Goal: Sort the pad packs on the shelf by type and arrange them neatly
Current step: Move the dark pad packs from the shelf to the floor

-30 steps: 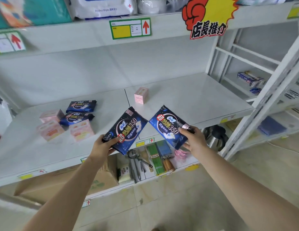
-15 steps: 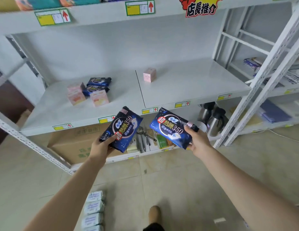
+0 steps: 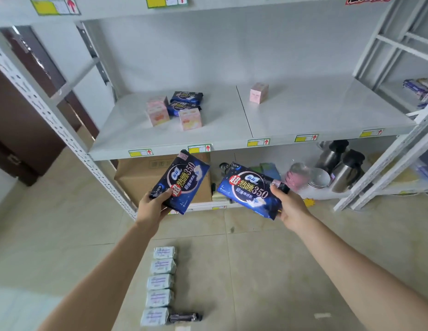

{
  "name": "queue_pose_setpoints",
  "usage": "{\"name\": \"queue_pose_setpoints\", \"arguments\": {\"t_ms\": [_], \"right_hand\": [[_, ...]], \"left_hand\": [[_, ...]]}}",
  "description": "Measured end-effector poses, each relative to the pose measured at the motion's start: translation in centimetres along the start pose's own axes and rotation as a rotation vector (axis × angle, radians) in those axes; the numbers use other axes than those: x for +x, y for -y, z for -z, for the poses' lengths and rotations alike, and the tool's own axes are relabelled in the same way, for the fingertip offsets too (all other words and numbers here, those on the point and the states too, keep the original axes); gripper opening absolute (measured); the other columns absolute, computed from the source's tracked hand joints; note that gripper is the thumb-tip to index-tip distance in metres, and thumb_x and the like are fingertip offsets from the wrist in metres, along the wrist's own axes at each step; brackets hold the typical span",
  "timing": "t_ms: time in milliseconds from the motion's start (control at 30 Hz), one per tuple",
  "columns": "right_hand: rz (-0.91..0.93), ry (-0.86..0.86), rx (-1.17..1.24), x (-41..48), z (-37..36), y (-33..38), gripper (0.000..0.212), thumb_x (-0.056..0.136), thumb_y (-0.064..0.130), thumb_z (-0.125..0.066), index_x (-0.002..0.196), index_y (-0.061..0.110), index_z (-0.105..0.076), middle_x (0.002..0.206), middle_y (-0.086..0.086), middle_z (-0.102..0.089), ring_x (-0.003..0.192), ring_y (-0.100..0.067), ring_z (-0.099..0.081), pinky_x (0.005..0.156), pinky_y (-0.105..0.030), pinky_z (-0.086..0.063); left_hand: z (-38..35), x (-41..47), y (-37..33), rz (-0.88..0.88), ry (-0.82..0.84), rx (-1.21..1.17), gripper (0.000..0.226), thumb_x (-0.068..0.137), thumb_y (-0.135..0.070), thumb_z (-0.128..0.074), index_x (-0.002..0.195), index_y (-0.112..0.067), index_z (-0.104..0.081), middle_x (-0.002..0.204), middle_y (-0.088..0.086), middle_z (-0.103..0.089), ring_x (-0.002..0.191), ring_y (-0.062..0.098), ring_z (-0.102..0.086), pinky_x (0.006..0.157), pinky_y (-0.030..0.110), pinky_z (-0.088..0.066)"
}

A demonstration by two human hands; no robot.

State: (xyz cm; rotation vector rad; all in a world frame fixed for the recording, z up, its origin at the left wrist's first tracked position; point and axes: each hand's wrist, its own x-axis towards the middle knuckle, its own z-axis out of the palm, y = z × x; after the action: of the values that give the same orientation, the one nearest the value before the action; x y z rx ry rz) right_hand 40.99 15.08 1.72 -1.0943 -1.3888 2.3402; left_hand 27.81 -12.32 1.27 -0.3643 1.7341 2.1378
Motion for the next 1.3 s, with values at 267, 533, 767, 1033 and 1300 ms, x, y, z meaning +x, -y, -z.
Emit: {"name": "queue_pose_setpoints", "arguments": {"t_ms": [267, 533, 767, 1033, 1300], "right_hand": [[-0.053, -0.005, -0.144, -1.9, -8.3, -7.2, 0.012, 0.088, 0.016, -0.059, 0.1, 0.017, -0.058, 0.074, 0.003, -0.068, 0.053, -0.006, -0.065, 0.044, -0.018, -0.049], [-0.142, -0.021, -0.205, -2.4, -11.3, -15.2, 0.012, 0.09, 0.02, -0.057, 0.102, 0.018, -0.058, 0.067, 0.009, -0.07, 0.056, -0.006, -0.066, 0.049, -0.02, -0.052], [-0.226, 0.001, -0.27, 0.1, -11.1, -22.4, 0.016, 0.09, 0.021, -0.058, 0.105, 0.015, -0.057, 0.092, -0.004, -0.066, 0.078, -0.02, -0.062, 0.071, -0.032, -0.049], [-0.305, 0.003, -0.327, 6.2, -8.6, -33.4, 0.019, 0.088, 0.016, -0.06, 0.106, 0.011, -0.056, 0.091, -0.005, -0.066, 0.077, -0.021, -0.063, 0.07, -0.033, -0.05], [-0.335, 0.048, -0.425, 12.7, -5.4, -45.3, 0.006, 0.086, 0.012, -0.062, 0.088, 0.016, -0.058, 0.087, -0.006, -0.065, 0.074, -0.021, -0.062, 0.067, -0.03, -0.048]], "left_hand": [[9.8, 2.7, -2.3, 0.048, 0.06, 0.056, 0.032, 0.085, -0.008, -0.063, 0.114, -0.007, -0.049, 0.101, 0.008, -0.065, 0.083, 0.018, -0.065, 0.063, 0.023, -0.059], [16.6, 4.3, -0.7, 0.105, 0.063, 0.123, 0.014, 0.087, -0.008, -0.06, 0.095, -0.018, -0.053, 0.093, 0.001, -0.064, 0.078, 0.013, -0.062, 0.059, 0.019, -0.054], [19.7, 6.6, 4.8, 0.155, 0.003, 0.136, 0.015, 0.087, -0.006, -0.06, 0.096, -0.015, -0.051, 0.092, 0.0, -0.063, 0.078, 0.011, -0.061, 0.063, 0.021, -0.052], [22.2, 11.2, 16.3, 0.234, -0.018, 0.151, 0.016, 0.086, -0.003, -0.06, 0.09, -0.014, -0.05, 0.092, 0.003, -0.062, 0.079, 0.013, -0.061, 0.056, 0.016, -0.054], [24.6, 16.4, 29.5, 0.22, -0.001, 0.139, 0.017, 0.086, 0.002, -0.059, 0.087, -0.013, -0.05, 0.087, 0.004, -0.063, 0.067, 0.009, -0.065, 0.058, 0.017, -0.055]]}}
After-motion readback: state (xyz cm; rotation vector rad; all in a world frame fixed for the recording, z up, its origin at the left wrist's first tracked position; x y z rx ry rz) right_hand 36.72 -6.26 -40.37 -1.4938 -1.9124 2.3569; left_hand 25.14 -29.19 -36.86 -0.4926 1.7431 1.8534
